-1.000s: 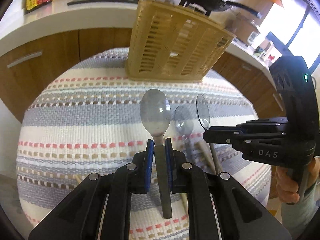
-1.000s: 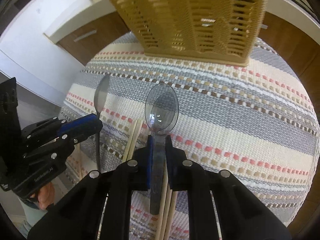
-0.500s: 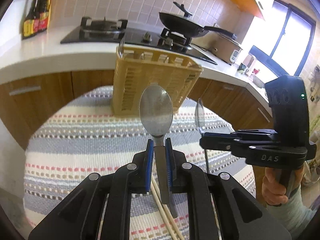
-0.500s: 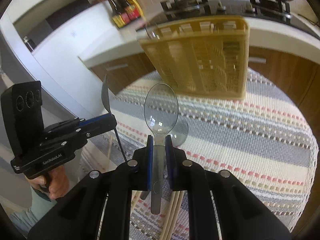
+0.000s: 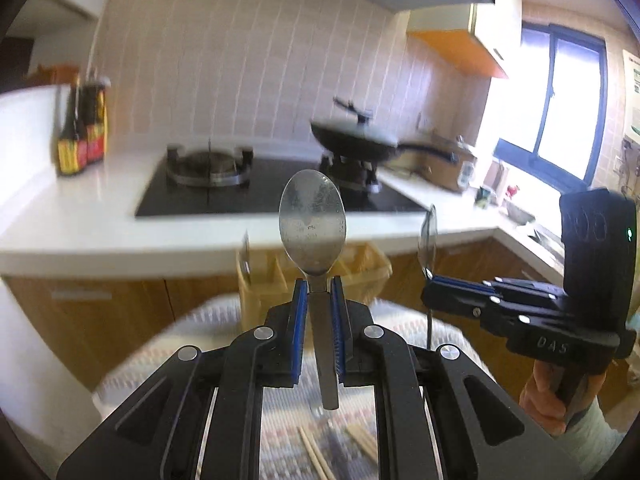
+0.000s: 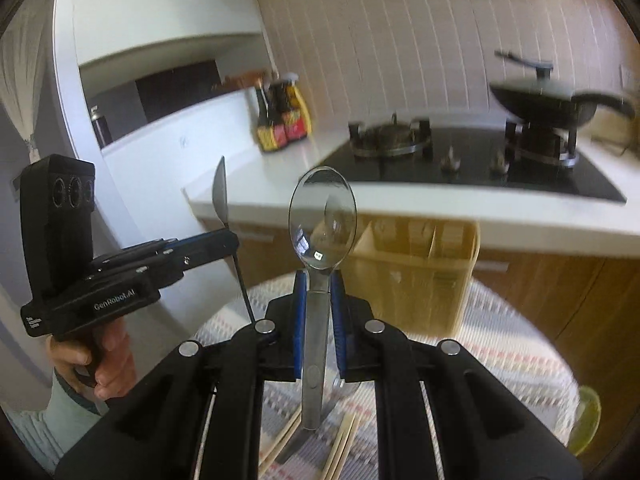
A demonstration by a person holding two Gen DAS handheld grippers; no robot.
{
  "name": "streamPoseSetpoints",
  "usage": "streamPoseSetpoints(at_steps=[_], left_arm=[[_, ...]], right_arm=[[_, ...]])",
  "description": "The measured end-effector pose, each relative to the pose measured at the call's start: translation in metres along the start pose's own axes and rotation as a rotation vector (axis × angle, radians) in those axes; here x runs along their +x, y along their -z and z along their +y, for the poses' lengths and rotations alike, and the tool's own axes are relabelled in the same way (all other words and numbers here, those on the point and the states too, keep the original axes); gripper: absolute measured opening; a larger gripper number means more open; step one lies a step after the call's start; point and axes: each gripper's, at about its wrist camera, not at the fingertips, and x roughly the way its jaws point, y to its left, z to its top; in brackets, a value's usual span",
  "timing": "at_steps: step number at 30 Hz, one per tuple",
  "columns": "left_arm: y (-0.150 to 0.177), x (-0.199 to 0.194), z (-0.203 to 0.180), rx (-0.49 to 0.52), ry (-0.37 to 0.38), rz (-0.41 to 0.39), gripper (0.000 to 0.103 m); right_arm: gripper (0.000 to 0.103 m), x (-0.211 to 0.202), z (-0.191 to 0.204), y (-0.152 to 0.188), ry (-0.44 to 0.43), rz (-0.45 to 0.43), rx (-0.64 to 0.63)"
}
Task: Organize utensils
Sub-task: 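Lift both clear spoons and lower them into the yellow basket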
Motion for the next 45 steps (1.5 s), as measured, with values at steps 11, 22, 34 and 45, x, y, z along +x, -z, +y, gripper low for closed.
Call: streamPoseSetpoints(at_steps=[11, 22, 34, 45], left_arm=[[-0.044, 0.027, -0.002, 0.038, -0.061, -0.146, 0.01], [-0.05, 0.085, 0.012, 0.072, -0.094, -0.195, 0.01], [-0.032, 0.124, 0.032, 0.07, -0.099, -0.17, 0.01], [-0.021, 0.135, 0.04, 0.059, -0.075, -0.169, 0.01]], right_arm=[[0.01, -0.009, -0.024, -0.056, 0.194, -0.231, -0.003], [0.01, 0.049, -0.073, -0.069, 0.358, -0.248, -0.026], [0.01, 0.099, -0.101, -0.05, 0.348, -0.208, -0.036], [0.01, 0.108, -0.105, -0.039, 0.359, -0.208, -0.045]])
